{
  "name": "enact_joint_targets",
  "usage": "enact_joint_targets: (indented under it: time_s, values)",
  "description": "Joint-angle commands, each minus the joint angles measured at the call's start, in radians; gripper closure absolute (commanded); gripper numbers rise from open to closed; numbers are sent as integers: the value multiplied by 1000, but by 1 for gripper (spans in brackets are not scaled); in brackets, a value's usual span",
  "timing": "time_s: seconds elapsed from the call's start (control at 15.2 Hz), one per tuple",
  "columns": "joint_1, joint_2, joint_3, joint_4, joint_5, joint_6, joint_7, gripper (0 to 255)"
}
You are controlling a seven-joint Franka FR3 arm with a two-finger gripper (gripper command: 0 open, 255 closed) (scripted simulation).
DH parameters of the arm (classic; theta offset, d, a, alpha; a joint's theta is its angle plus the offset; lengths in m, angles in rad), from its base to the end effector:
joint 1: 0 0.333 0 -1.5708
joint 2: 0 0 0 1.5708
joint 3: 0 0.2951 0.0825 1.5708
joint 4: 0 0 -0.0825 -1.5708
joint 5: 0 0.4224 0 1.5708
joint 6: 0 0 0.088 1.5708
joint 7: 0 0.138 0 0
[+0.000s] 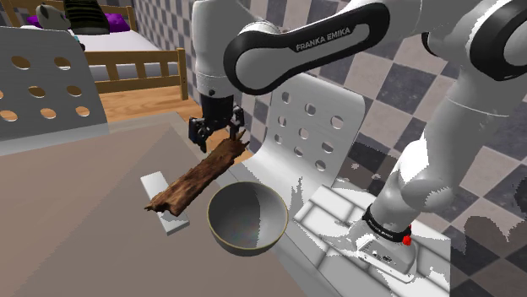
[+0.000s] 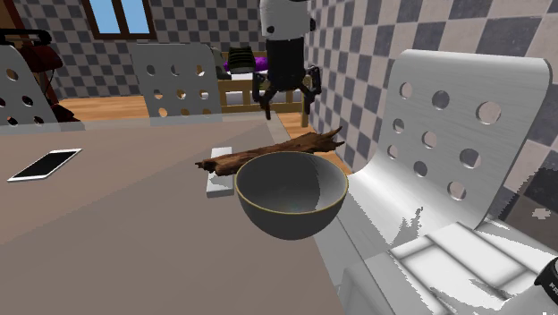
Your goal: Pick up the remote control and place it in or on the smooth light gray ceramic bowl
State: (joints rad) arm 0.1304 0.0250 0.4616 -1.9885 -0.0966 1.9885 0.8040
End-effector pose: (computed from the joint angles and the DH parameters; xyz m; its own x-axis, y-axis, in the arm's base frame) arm 0.4960 0.3223 0.3812 0.9848 -0.1695 0.0384 -0.1719 -0.9826 0.0699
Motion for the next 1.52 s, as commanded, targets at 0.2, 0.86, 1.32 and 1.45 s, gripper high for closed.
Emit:
enact_joint_targets:
  time_s: [0.2,0.86,1.32,1.45]
  values:
    - [56,197,25,153,-82,11,119,0]
    - [229,584,-2,567,-208,-56,259,0]
    - [229,617,-15,516,-226,26,272,0]
    - [229,617,-14,515,-226,26,272,0]
